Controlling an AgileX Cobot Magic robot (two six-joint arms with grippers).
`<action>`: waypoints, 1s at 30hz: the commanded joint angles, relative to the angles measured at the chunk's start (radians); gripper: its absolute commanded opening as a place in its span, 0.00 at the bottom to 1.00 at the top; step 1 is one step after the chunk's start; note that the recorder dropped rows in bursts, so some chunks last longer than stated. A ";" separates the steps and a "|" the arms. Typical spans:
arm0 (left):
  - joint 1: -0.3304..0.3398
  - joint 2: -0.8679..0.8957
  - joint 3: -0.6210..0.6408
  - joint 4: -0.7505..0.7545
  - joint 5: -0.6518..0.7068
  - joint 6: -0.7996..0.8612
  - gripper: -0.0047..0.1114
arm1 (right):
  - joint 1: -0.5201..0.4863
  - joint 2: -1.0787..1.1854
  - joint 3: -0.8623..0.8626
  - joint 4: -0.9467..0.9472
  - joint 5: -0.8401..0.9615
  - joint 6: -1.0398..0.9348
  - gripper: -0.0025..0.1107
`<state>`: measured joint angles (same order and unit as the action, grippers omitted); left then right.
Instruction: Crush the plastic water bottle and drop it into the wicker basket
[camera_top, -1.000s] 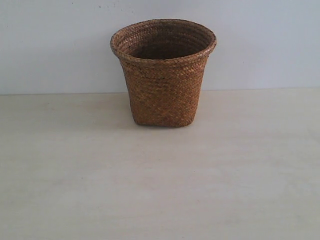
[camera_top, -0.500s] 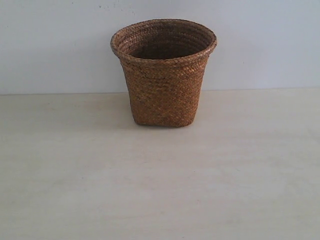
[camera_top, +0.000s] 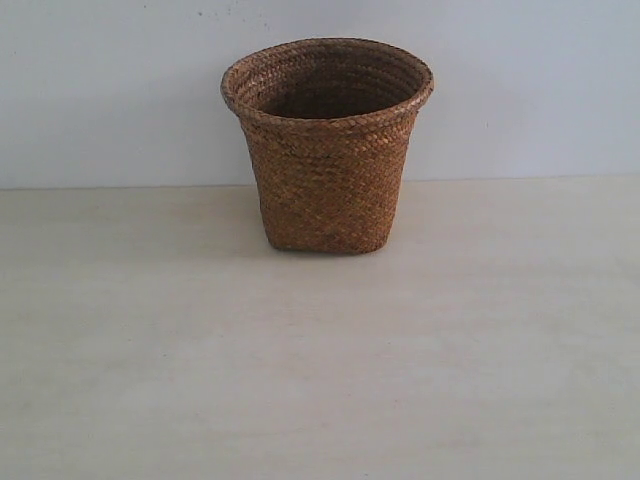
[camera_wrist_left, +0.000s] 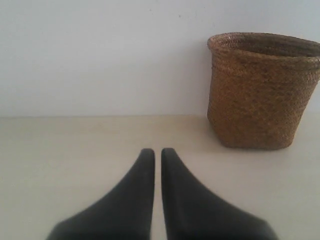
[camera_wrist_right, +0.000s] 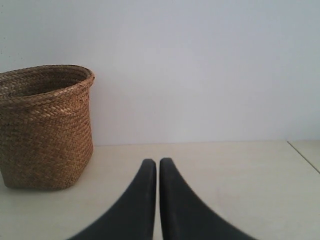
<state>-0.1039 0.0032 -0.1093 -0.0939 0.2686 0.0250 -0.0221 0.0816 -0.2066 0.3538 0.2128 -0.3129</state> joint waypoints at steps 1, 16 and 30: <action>0.004 -0.003 0.043 -0.029 -0.014 0.012 0.07 | -0.007 -0.010 0.001 -0.002 -0.006 -0.001 0.02; 0.004 -0.003 0.109 0.065 0.002 -0.069 0.07 | -0.007 -0.010 0.001 0.007 -0.006 -0.001 0.02; 0.004 -0.003 0.109 0.065 0.008 -0.009 0.07 | -0.007 -0.010 0.001 0.009 -0.006 -0.001 0.02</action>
<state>-0.1022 0.0032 -0.0033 -0.0292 0.2809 0.0092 -0.0221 0.0801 -0.2066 0.3604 0.2108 -0.3090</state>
